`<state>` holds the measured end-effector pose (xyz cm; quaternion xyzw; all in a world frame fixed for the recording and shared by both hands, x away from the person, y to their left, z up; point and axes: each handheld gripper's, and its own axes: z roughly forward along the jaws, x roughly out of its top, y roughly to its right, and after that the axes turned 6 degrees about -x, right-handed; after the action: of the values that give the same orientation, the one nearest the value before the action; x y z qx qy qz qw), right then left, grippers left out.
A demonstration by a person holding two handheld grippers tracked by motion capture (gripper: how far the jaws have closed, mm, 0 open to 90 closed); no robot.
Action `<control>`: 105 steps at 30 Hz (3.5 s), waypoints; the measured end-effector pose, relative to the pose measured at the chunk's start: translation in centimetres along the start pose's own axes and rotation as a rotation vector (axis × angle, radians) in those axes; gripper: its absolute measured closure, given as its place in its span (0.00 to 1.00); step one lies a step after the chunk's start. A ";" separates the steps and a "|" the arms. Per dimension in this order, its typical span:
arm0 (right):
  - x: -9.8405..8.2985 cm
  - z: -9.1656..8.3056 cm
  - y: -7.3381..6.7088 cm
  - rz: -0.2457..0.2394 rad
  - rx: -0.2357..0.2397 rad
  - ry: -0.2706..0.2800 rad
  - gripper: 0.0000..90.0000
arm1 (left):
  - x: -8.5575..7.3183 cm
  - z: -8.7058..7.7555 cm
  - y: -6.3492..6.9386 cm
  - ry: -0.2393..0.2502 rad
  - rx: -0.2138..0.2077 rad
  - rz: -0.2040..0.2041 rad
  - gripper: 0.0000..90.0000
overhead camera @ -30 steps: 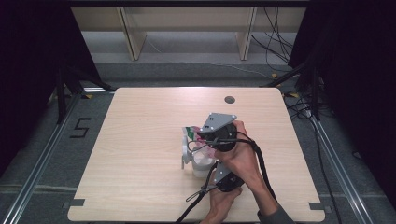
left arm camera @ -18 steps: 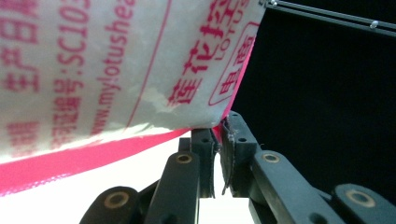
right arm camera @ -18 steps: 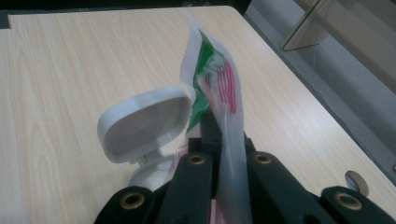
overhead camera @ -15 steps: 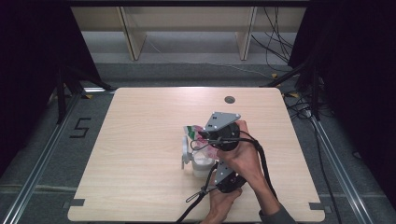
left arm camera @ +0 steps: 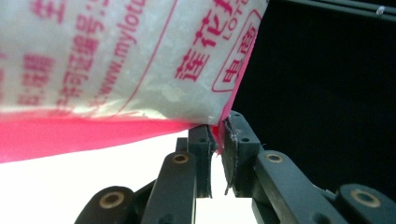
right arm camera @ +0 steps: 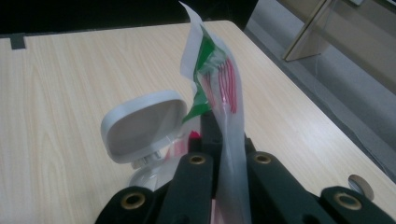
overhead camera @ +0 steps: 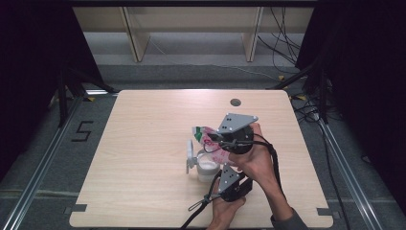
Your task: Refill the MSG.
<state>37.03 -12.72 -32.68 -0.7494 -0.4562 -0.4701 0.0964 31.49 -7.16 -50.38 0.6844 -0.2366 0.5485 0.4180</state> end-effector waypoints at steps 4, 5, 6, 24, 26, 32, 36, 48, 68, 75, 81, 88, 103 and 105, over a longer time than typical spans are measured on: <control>-0.5 -0.6 0.5 0.014 0.009 0.019 1.00 | -0.4 -0.2 -0.1 -0.013 0.013 0.001 0.89; -0.6 -0.6 0.6 0.015 0.010 0.024 1.00 | -0.5 -0.1 -0.3 -0.001 -0.001 -0.002 0.89; -0.7 -0.8 0.8 0.021 0.013 0.029 1.00 | -0.6 -0.3 -0.3 -0.016 0.009 0.001 0.89; -3.3 -3.3 3.2 0.138 0.051 0.133 1.00 | -1.1 -1.6 -0.7 -0.084 -0.024 0.073 0.76; -3.7 -3.6 3.3 0.168 0.061 0.148 1.00 | -1.0 -1.8 -0.6 -0.103 -0.016 0.098 0.73; -4.9 -4.5 4.1 0.211 0.078 0.202 1.00 | -0.5 -2.9 -0.7 -0.140 0.003 0.137 0.63; -5.5 -5.0 4.5 0.236 0.074 0.203 1.00 | -0.2 -3.2 -0.5 -0.134 -0.027 0.138 0.60; -7.1 -5.1 5.0 0.283 0.069 0.202 1.00 | -0.4 -5.5 -0.1 -0.172 -0.049 0.190 0.54; -11.6 -3.8 5.7 0.384 0.123 0.174 1.00 | 0.2 -9.5 -1.4 -0.209 -0.011 0.231 0.49; -13.8 -3.9 6.8 0.467 0.121 0.157 1.00 | 0.4 -11.2 -2.3 -0.202 0.026 0.226 0.46; -15.2 -4.2 8.2 0.505 0.078 0.164 1.00 | 0.6 -12.3 -3.2 -0.192 0.067 0.216 0.45; -16.6 -4.2 9.7 0.514 0.039 0.133 1.00 | 0.8 -13.2 -4.0 -0.178 0.099 0.201 0.45; -19.7 -2.5 11.6 0.510 -0.050 0.052 1.00 | 1.0 -14.1 -4.8 -0.178 0.132 0.174 0.43; -19.8 -2.3 11.3 0.552 -0.042 0.028 1.00 | 1.0 -14.1 -5.1 -0.168 0.130 0.183 0.43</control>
<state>41.62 -32.17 -43.95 -0.8405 -0.2234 -0.4457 0.2119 27.94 7.42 -50.29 0.7292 -0.2963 0.5392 0.2996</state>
